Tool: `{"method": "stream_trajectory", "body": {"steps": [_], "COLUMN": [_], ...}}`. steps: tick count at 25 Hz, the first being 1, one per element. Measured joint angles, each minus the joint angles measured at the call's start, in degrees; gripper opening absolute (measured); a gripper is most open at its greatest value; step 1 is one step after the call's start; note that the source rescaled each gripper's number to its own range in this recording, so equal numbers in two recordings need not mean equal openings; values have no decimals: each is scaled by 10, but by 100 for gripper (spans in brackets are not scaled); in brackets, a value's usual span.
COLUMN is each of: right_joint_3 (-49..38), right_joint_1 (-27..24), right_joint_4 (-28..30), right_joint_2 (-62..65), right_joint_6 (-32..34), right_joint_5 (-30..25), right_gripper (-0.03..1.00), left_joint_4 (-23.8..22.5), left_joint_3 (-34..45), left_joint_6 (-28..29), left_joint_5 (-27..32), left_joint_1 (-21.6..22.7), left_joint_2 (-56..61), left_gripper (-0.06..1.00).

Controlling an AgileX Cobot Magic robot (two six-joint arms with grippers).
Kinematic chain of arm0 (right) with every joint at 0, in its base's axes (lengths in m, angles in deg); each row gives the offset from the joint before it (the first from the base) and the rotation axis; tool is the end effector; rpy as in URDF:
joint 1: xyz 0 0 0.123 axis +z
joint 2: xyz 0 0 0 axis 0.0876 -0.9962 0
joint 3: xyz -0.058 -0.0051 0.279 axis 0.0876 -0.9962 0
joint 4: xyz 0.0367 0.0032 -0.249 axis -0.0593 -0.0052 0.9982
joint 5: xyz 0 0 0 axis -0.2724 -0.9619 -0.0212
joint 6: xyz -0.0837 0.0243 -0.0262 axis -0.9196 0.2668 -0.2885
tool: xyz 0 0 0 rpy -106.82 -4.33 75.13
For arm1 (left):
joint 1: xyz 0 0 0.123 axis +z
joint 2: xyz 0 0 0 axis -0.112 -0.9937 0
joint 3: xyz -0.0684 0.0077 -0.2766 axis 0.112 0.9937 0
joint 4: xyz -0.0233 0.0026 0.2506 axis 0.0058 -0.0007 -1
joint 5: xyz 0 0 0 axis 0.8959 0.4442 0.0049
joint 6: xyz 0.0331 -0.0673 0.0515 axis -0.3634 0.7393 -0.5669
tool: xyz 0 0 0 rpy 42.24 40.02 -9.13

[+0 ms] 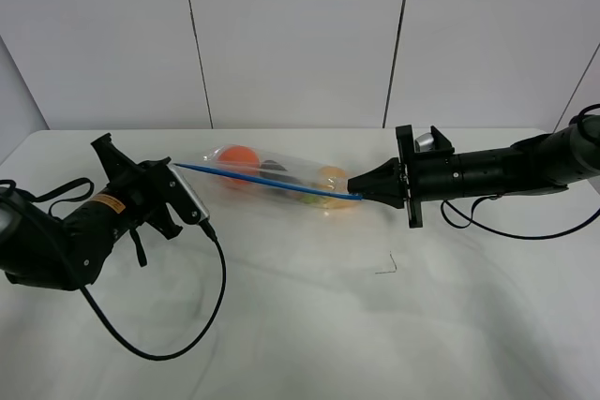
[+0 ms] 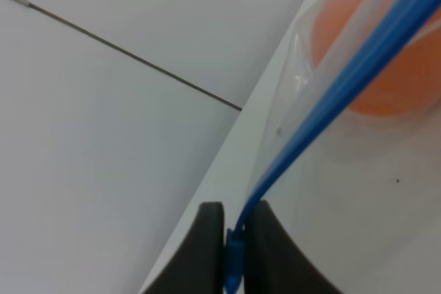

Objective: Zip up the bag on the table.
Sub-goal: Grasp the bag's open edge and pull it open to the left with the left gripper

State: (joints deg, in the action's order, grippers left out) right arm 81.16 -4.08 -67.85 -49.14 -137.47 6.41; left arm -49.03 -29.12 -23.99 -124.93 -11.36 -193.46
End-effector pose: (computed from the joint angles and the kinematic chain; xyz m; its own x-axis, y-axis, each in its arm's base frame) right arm 0.3512 0.0913 0.1316 -0.9826 0.1830 0.0332 0.0845 0.2801 0.9562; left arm 0.3002 -0.0837 0.1332 0.1108 0.8606 -0.4970 0.1602 0.4781 0.8636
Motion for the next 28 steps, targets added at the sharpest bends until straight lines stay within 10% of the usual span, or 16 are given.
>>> {"method": "stream_trajectory", "body": {"steps": [16, 23, 28], "right_joint_3": [0, 0, 0], "right_joint_1": [0, 0, 0], "right_joint_4": [0, 4, 3], "right_joint_2": [0, 0, 0], "right_joint_6": [0, 0, 0], "right_joint_5": [0, 0, 1], "right_gripper": [0, 0, 0], "left_joint_4": [20, 57, 111], "left_joint_3": [0, 0, 0], "left_joint_6": [34, 158, 205], "left_joint_5": [0, 0, 0], "left_joint_1": [1, 7, 7], "left_joint_2": [0, 0, 0], "left_gripper": [3, 81, 98]}}
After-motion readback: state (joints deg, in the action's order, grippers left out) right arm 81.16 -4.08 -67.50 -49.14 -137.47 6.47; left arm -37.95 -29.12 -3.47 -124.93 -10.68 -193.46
